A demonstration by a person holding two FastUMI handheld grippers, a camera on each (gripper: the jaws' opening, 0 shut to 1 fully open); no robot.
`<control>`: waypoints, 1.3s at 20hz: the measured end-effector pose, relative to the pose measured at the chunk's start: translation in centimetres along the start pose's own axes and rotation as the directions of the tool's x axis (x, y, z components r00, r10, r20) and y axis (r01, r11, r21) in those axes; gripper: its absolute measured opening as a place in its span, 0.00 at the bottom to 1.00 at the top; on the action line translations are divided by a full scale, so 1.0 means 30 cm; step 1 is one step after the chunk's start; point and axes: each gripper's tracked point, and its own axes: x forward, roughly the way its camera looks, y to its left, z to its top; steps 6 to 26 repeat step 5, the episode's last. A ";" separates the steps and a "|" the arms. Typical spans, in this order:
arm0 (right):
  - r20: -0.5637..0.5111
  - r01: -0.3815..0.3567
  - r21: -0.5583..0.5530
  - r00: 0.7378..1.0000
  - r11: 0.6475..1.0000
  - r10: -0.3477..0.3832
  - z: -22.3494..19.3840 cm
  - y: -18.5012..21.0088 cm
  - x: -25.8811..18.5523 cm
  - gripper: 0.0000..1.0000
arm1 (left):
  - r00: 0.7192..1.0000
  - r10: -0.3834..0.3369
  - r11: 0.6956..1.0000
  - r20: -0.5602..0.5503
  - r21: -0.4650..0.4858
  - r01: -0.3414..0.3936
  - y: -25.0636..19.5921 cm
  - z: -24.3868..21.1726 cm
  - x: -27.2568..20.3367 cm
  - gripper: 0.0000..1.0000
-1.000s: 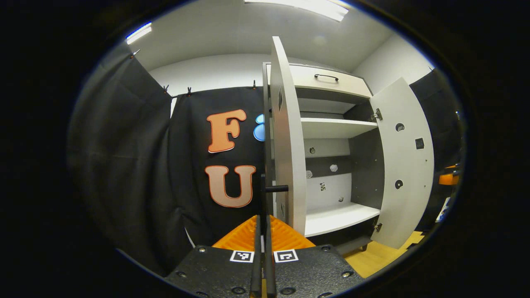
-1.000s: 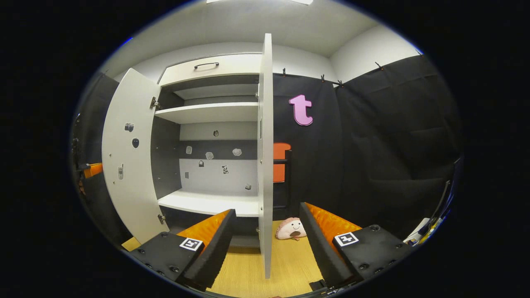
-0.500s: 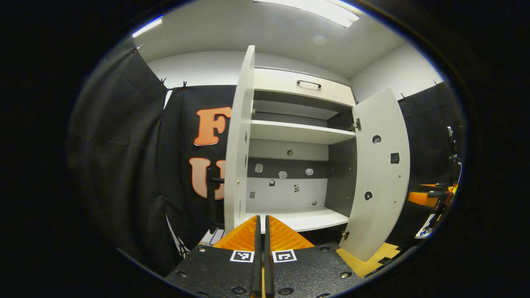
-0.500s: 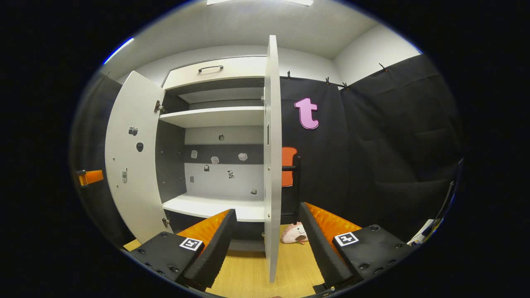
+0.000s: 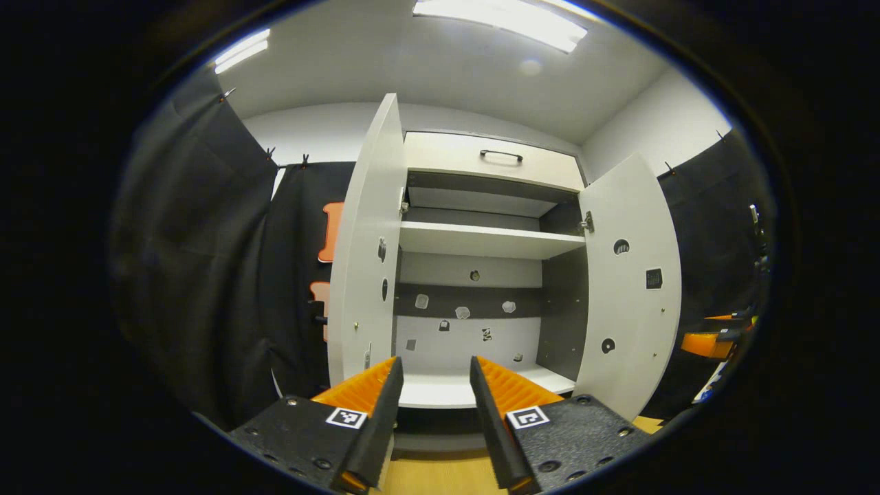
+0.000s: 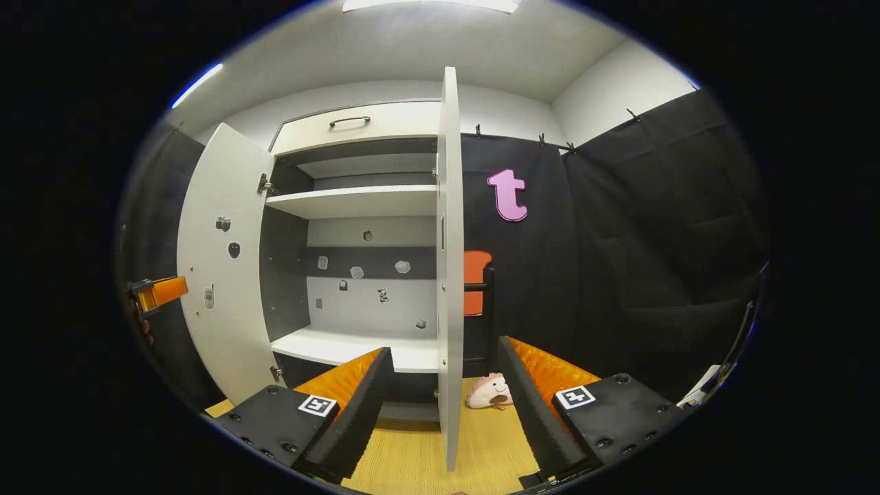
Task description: Open the right door of the double-door shoe cabinet with the right hand, and open the left door with the left hand.
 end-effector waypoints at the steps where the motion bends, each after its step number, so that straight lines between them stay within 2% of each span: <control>1: 0.001 0.000 0.002 1.000 1.000 0.000 0.002 -0.003 0.000 0.93 | 1.000 -0.006 1.000 -0.004 -0.007 0.006 -0.009 -0.003 0.002 0.67; 2: 0.003 0.001 0.004 1.000 1.000 -0.001 0.006 -0.004 -0.001 0.94 | 1.000 -0.003 1.000 -0.013 -0.010 0.002 -0.012 -0.010 0.006 0.84; 3: 0.006 0.001 0.005 1.000 1.000 -0.001 0.009 -0.003 -0.001 0.94 | 1.000 -0.005 1.000 -0.021 -0.011 0.005 -0.015 -0.018 -0.002 0.94; 4: 0.007 0.001 0.006 1.000 1.000 -0.001 0.013 -0.001 0.003 0.94 | 1.000 -0.002 1.000 -0.030 -0.013 0.002 -0.013 -0.024 -0.003 0.98; 26: 0.007 0.000 0.006 1.000 1.000 0.000 0.011 0.002 0.004 0.94 | 0.999 0.001 1.000 -0.034 -0.017 -0.001 -0.009 -0.028 -0.006 0.98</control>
